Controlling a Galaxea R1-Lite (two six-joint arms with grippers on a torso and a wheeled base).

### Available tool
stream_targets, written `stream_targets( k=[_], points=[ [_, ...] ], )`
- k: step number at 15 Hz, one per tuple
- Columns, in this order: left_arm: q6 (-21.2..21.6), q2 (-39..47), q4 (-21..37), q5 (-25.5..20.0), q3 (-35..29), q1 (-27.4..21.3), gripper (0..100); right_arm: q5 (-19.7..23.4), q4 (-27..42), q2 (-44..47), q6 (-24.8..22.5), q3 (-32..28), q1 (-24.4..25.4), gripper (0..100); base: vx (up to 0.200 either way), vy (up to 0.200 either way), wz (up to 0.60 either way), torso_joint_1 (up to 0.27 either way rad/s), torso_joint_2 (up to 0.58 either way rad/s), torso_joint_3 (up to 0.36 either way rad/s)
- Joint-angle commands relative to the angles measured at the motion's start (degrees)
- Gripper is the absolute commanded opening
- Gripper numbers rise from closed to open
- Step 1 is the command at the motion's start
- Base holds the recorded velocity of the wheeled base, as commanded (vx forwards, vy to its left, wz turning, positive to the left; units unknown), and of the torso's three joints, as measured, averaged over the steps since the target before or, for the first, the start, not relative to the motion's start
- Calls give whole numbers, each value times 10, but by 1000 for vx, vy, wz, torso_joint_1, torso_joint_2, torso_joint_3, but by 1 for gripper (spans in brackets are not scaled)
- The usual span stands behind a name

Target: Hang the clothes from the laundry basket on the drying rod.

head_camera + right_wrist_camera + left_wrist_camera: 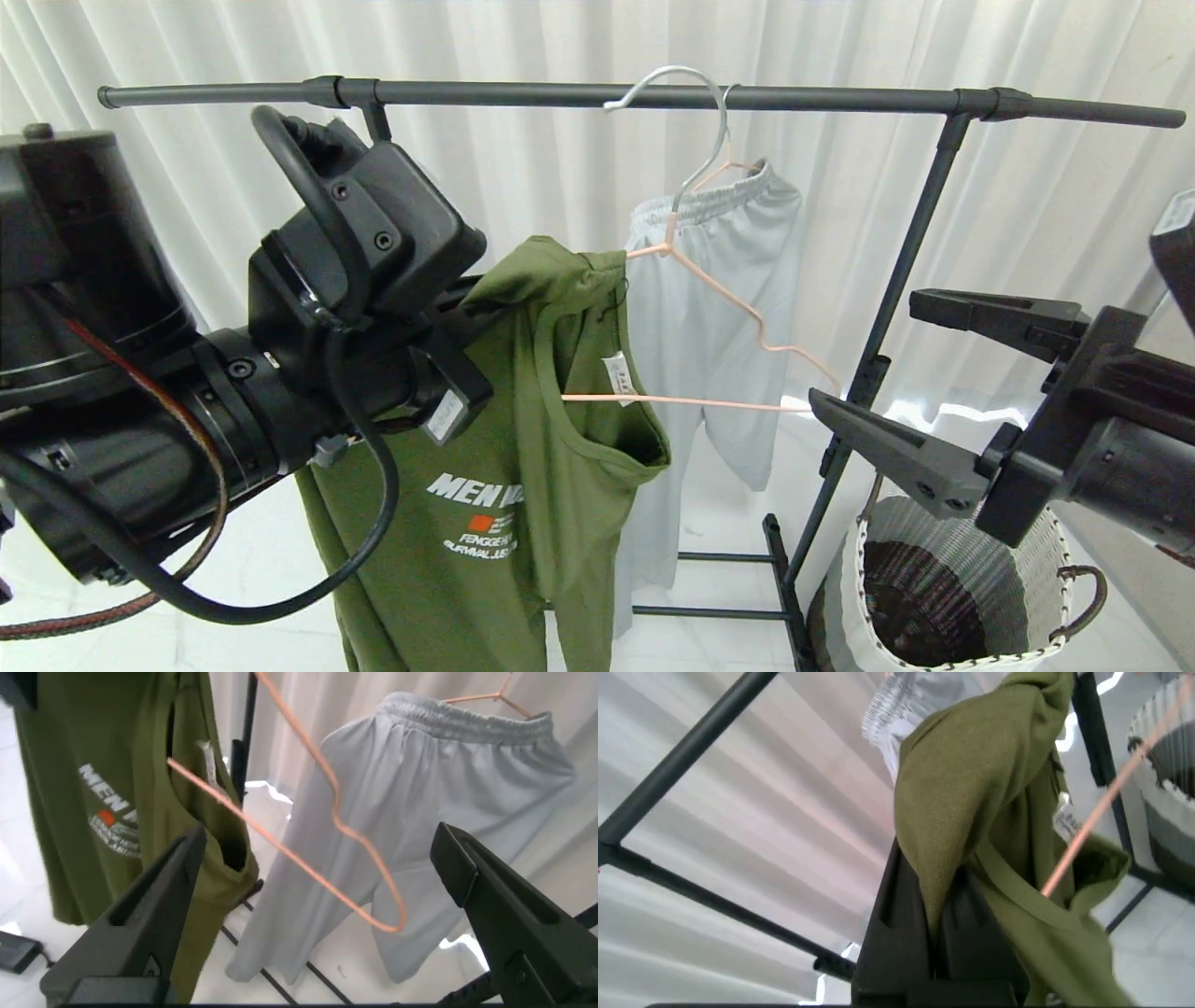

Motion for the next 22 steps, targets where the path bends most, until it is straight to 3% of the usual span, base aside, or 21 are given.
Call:
stream_targets(
  k=[1,4,10,14,18,22],
  points=[
    [-6,0,-4,12,-2,0,0,1,3,-1,0,0,8,100,0,0,0,0,0,0],
    [-56,-3,-10,32,-17,-18,0,1,8,2,0,1,34,100,0,0,0,0,0,0],
    [-58,1,-10,48,-70,-22,0,2,16,35,6,1,55,100,0,0,0,0,0,0],
    [-83,-2,-10,73,-72,-37,0,-4,16,102,74,-24,41,100,0,0,0,0,0,0],
    [-84,-8,-10,84,-72,-49,0,-66,15,188,150,-104,18,100,0,0,0,0,0,0],
    [-83,-8,-10,84,-77,-55,0,-90,14,209,168,-106,5,100,0,0,0,0,0,0]
  ],
)
